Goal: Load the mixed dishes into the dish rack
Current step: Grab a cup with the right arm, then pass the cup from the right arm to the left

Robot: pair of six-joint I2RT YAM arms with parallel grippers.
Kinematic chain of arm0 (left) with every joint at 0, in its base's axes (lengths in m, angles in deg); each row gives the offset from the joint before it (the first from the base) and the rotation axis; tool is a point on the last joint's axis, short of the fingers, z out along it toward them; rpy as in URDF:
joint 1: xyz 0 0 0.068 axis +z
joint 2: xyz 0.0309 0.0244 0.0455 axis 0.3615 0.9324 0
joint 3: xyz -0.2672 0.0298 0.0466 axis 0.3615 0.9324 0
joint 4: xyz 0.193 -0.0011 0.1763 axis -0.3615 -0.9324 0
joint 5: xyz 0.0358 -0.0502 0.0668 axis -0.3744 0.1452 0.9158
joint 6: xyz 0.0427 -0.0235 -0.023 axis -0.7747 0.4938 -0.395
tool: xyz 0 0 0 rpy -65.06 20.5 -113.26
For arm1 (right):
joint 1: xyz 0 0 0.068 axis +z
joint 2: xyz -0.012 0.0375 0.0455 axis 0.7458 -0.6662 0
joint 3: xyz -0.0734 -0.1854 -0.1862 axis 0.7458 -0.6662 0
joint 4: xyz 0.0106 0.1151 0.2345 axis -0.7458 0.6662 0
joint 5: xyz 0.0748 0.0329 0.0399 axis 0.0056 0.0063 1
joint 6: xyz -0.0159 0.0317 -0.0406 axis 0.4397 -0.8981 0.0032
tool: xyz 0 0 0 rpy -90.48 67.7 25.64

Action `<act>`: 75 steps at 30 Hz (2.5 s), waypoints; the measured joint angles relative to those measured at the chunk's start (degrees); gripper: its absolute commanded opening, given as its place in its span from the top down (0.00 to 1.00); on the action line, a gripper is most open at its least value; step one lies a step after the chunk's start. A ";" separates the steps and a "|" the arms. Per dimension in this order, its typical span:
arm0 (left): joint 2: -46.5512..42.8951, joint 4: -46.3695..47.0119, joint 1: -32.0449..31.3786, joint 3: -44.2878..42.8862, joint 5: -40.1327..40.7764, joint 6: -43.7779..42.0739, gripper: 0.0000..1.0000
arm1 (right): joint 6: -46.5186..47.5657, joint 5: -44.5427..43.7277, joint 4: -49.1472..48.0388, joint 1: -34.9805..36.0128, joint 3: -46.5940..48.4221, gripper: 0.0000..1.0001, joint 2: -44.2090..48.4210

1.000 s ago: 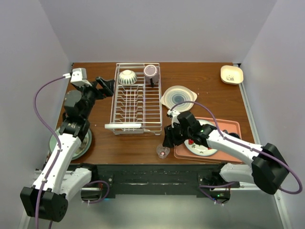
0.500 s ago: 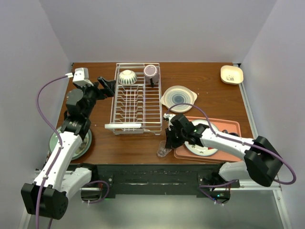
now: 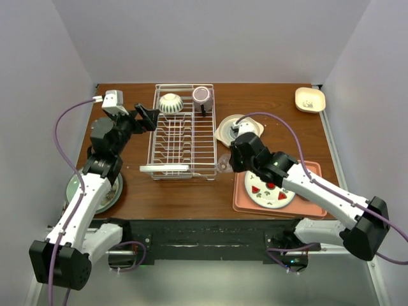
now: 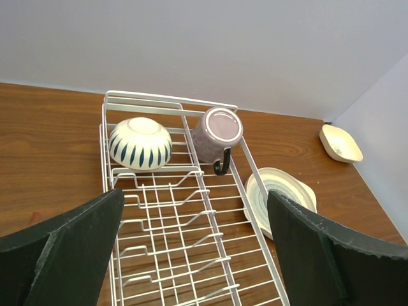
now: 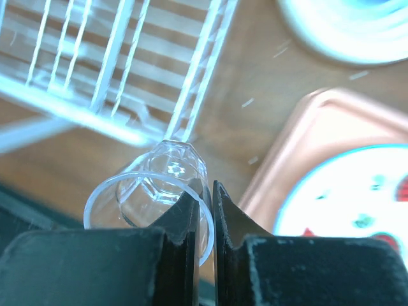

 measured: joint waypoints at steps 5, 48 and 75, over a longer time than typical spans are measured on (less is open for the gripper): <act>2.43 0.00 0.00 -0.35 -1.49 0.15 0.00 | 0.24 -9.70 -0.85 -0.72 4.07 1.00 0.22; 12.04 61.88 -4.04 5.86 -49.75 37.68 0.17 | -9.66 48.22 -62.12 -11.93 7.02 1.00 -7.34; 14.69 67.89 -4.17 6.54 -48.96 45.31 0.72 | -15.91 53.59 -69.85 -11.93 6.64 1.00 -12.39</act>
